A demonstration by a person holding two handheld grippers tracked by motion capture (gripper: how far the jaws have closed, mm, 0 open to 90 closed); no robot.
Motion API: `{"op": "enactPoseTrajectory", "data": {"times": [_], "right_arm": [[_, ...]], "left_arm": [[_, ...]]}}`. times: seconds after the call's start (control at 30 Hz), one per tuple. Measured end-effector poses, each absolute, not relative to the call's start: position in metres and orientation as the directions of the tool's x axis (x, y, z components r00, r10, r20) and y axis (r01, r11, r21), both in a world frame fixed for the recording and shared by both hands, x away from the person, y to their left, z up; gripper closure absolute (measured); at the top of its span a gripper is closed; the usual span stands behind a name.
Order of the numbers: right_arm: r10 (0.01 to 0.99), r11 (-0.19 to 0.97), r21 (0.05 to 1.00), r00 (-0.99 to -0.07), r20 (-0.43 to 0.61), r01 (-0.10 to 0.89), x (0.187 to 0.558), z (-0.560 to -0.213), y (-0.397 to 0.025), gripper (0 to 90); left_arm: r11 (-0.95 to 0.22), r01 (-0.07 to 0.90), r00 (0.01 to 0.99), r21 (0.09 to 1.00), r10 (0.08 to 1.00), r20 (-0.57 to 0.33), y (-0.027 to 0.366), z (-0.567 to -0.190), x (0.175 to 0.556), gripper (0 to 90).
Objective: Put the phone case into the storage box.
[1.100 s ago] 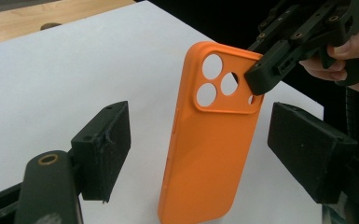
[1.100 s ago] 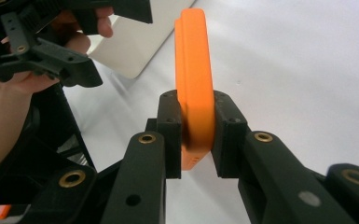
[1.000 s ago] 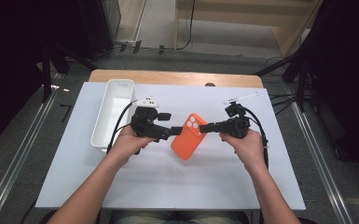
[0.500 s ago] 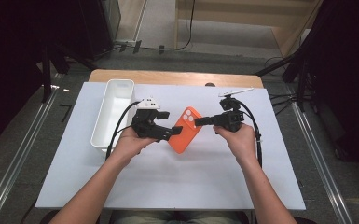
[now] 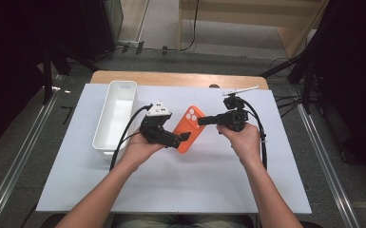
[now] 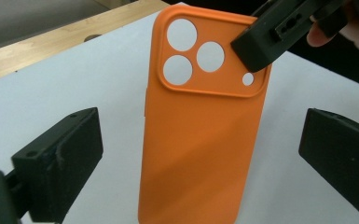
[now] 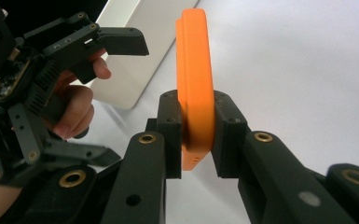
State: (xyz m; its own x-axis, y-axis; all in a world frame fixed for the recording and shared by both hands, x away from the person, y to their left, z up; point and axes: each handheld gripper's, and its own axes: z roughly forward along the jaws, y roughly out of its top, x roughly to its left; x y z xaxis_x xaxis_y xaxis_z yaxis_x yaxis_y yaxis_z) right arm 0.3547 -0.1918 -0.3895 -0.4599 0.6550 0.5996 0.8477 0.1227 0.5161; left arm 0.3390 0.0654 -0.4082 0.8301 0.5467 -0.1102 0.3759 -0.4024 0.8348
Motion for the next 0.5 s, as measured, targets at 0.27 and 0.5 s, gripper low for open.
{"op": "enactPoseTrajectory", "data": {"times": [0.27,0.5], "right_arm": [[0.669,0.144,0.530,-0.477,0.570,0.836,0.354,-0.385,-0.186,74.8],[0.663,0.155,0.522,-0.480,0.574,0.839,0.351,-0.383,-0.179,74.8]], "left_arm": [[-0.378,0.383,0.822,0.843,0.556,-0.124,0.061,-0.409,0.337,0.0],[-0.390,0.347,0.807,0.853,0.587,-0.060,0.054,-0.410,0.334,0.0]]}}
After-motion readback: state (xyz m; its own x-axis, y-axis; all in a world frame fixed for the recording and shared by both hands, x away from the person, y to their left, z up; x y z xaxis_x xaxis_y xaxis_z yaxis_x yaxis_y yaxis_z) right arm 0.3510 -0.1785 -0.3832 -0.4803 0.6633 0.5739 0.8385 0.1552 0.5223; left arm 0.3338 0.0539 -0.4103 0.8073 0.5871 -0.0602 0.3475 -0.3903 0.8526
